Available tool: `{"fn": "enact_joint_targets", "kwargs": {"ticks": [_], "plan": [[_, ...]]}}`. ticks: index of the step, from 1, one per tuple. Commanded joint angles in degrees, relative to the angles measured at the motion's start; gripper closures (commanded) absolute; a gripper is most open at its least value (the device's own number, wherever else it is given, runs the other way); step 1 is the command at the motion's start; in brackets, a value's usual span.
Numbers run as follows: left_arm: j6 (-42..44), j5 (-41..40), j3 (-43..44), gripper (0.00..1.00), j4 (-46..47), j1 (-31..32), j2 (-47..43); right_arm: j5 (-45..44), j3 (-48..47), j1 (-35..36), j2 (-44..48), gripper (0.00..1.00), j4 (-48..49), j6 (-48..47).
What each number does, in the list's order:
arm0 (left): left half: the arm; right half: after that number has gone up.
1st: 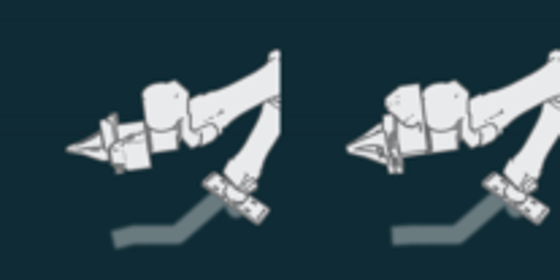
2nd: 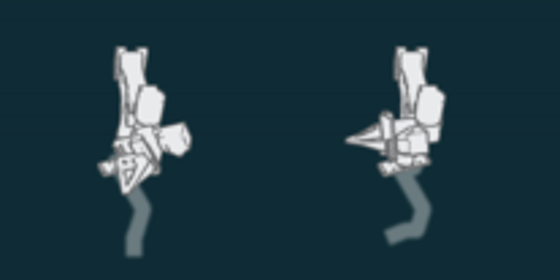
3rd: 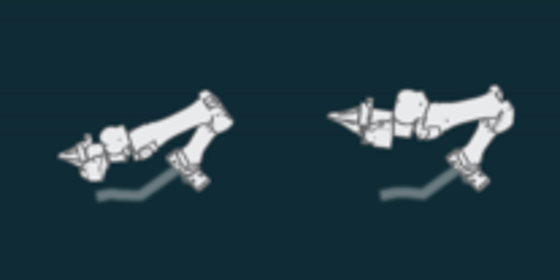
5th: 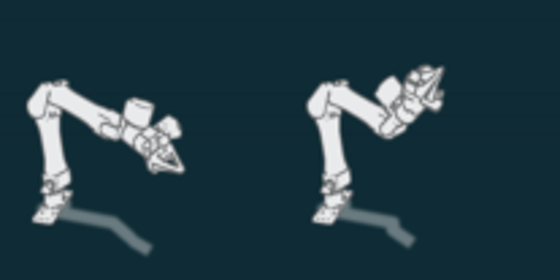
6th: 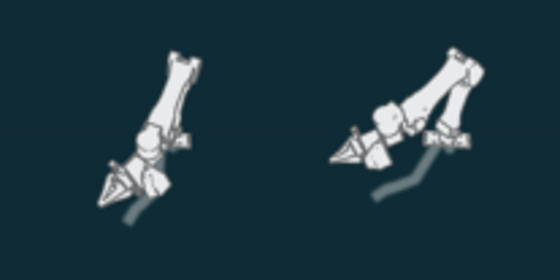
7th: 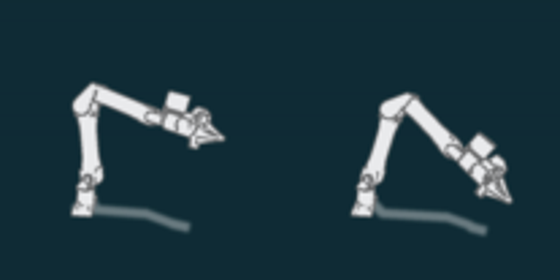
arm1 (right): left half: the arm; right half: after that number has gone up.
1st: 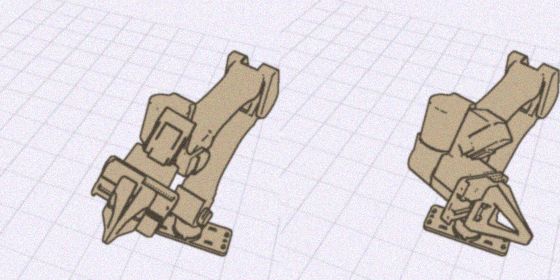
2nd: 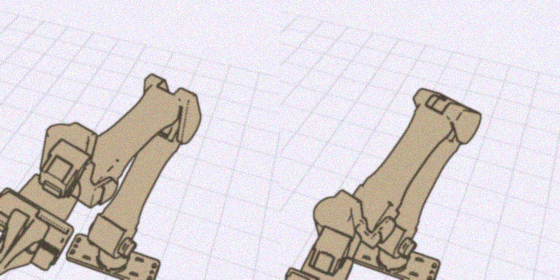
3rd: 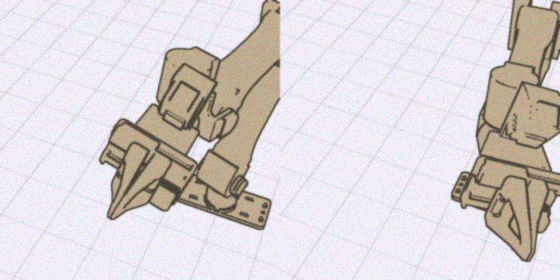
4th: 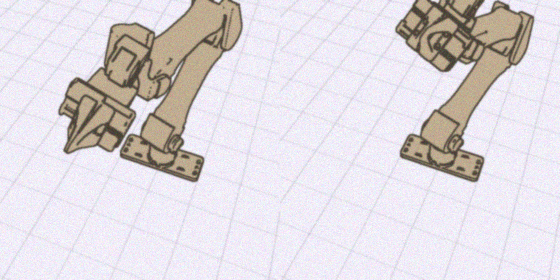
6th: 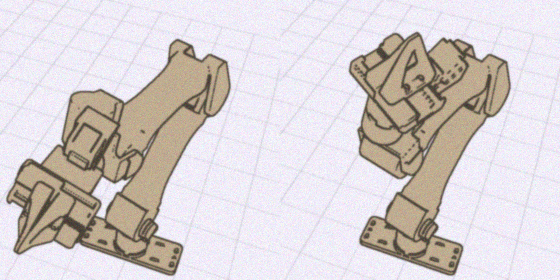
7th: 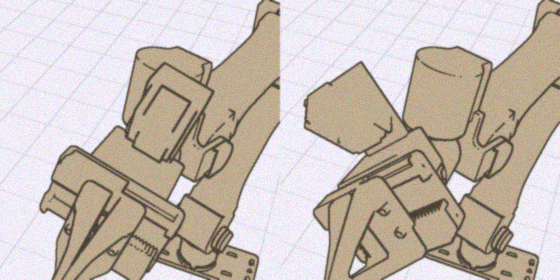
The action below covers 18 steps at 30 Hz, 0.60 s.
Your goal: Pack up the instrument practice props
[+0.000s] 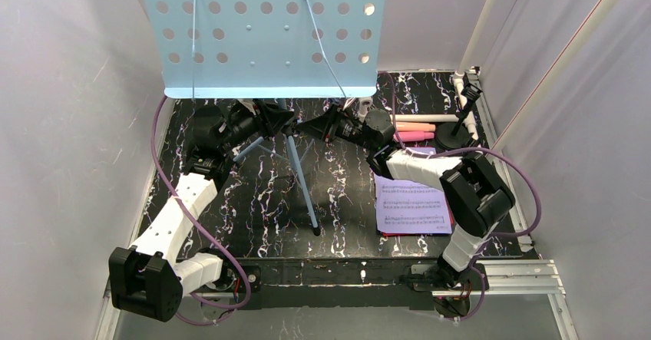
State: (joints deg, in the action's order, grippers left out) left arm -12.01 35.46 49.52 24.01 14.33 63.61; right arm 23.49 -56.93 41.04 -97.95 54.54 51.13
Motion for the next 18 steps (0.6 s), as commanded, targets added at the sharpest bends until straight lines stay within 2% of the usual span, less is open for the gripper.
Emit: {"fn": "enact_joint_targets", "kwargs": {"ticks": [1, 5, 8, 12, 18], "plan": [[-3.82, 5.22, 0.76, 1.00, -3.97, 0.79, 1.14, 5.26, -2.54, -0.59, -2.60, 0.69, 7.37, 3.69], [-3.85, 5.43, 0.78, 1.00, -3.97, 0.78, 1.12, 9.49, -3.60, -1.15, -4.34, 0.80, 9.13, 1.10], [-4.09, 5.44, 0.76, 1.00, -3.97, 0.75, 0.90, 12.79, -3.52, -1.37, -4.94, 0.90, 10.39, -7.48], [-4.25, 5.41, 0.76, 1.00, -3.98, 0.77, 0.90, 13.59, -1.18, -1.40, -3.41, 0.91, 8.33, -29.24], [-4.47, 5.59, 0.76, 1.00, -3.97, 0.79, 0.90, 12.80, 0.86, -1.39, -0.62, 0.95, -4.37, -72.64]]}}
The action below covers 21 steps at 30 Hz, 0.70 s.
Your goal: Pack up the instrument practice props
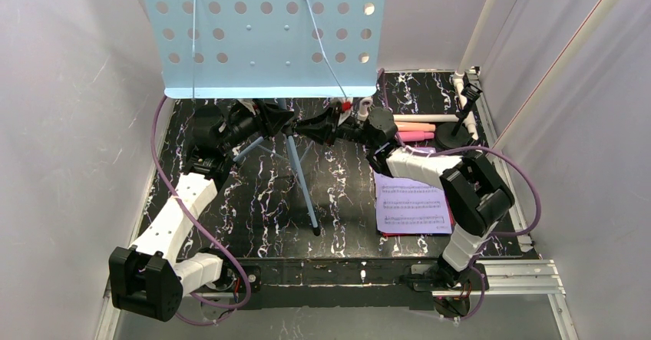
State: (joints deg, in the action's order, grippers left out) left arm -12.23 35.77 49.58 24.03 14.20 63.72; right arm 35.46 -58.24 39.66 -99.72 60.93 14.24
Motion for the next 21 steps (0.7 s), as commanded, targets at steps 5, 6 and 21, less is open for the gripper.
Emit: {"fn": "enact_joint_targets", "kwargs": {"ticks": [5, 6, 21], "plan": [[-4.03, 5.28, 0.82, 1.00, -4.42, 0.88, 1.22, -0.82, 5.09, 0.22, 2.81, 0.98, -12.08, -64.07], [-4.01, 5.32, 0.88, 1.00, -4.51, 0.85, 1.35, -2.04, 5.29, 0.58, 3.12, 0.98, -13.32, -69.25], [-3.70, 5.28, 1.22, 1.00, -5.22, 0.88, 1.45, -18.43, 10.38, 4.07, 9.39, 0.25, -7.19, -64.05]]}}
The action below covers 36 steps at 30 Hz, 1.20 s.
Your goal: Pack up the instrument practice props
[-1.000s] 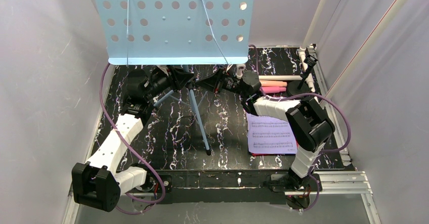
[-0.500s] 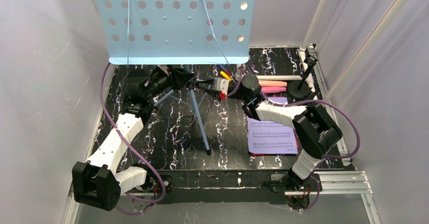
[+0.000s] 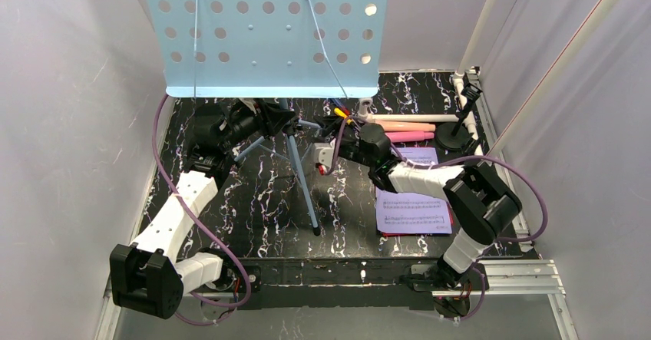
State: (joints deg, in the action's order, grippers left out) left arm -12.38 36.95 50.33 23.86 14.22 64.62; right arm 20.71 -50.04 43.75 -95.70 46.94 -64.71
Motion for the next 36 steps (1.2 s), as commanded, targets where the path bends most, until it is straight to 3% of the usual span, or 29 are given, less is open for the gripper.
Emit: {"fn": "enact_joint_targets", "kwargs": {"ticks": [1, 6, 9, 11, 15, 20, 36], "plan": [[-3.68, 4.10, 0.48, 1.00, -5.05, 0.88, 0.47, -4.69, 2.76, -0.04, 6.22, 0.21, 8.01, 21.85], [-3.85, 4.25, 0.55, 1.00, -5.05, 0.83, 0.41, -5.43, 3.67, -0.06, 10.63, 0.14, 6.39, 49.84], [-4.00, 4.35, 0.64, 1.00, -5.05, 0.89, 0.42, -1.45, 4.61, -0.06, 12.15, 0.15, 8.75, 57.50], [-4.14, 4.57, 0.74, 1.00, -5.05, 0.90, 0.36, 3.88, 6.11, -0.05, 12.32, 0.15, 12.39, 53.68], [-4.25, 4.93, 0.82, 1.00, -5.05, 0.85, 0.33, 7.66, 8.95, -0.06, 10.98, 0.15, 18.66, 36.90], [-4.32, 5.29, 0.96, 1.00, -5.05, 0.85, 0.48, 12.86, 2.30, -0.05, 9.14, 0.21, 4.59, 17.92], [-4.50, 5.90, 1.18, 1.00, -5.05, 0.88, 0.67, 12.56, -4.35, 1.57, 3.48, 0.40, 3.55, 7.12]]}}
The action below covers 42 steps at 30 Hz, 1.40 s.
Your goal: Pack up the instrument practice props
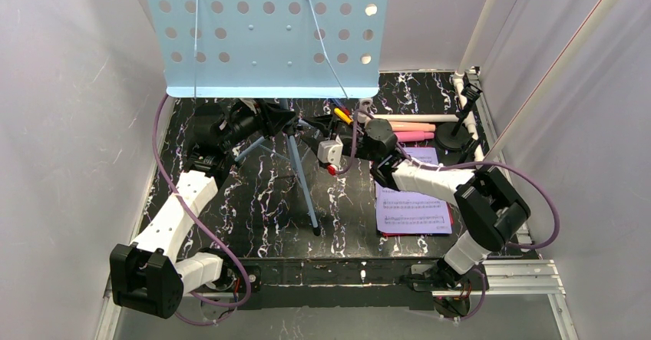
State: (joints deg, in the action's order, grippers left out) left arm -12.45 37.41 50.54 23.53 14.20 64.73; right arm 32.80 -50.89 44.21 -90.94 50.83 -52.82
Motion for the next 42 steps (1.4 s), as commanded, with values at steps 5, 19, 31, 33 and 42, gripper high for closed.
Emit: {"fn": "enact_joint_targets", "kwargs": {"ticks": [5, 19, 31, 33, 42], "plan": [[-4.56, 5.53, 0.97, 1.00, -4.72, 0.92, 0.49, -0.30, -4.99, 2.12, -2.47, 0.50, -3.08, -8.33], [-4.53, 5.40, 0.96, 1.00, -4.78, 0.92, -0.13, -15.29, -3.51, 6.33, -3.76, 0.99, -4.34, -40.93], [-4.38, 5.22, 0.87, 1.00, -4.72, 0.92, -0.30, -18.96, 2.79, 7.62, -2.45, 0.50, 8.27, -30.00], [-4.35, 5.22, 0.87, 1.00, -4.72, 0.92, -0.31, -20.23, 2.90, 7.57, -0.22, 0.44, 5.22, -21.02], [-4.47, 5.39, 0.96, 1.00, -4.72, 0.90, -0.31, -25.30, 4.79, 7.54, 9.15, 0.22, -1.81, 26.32]]}}
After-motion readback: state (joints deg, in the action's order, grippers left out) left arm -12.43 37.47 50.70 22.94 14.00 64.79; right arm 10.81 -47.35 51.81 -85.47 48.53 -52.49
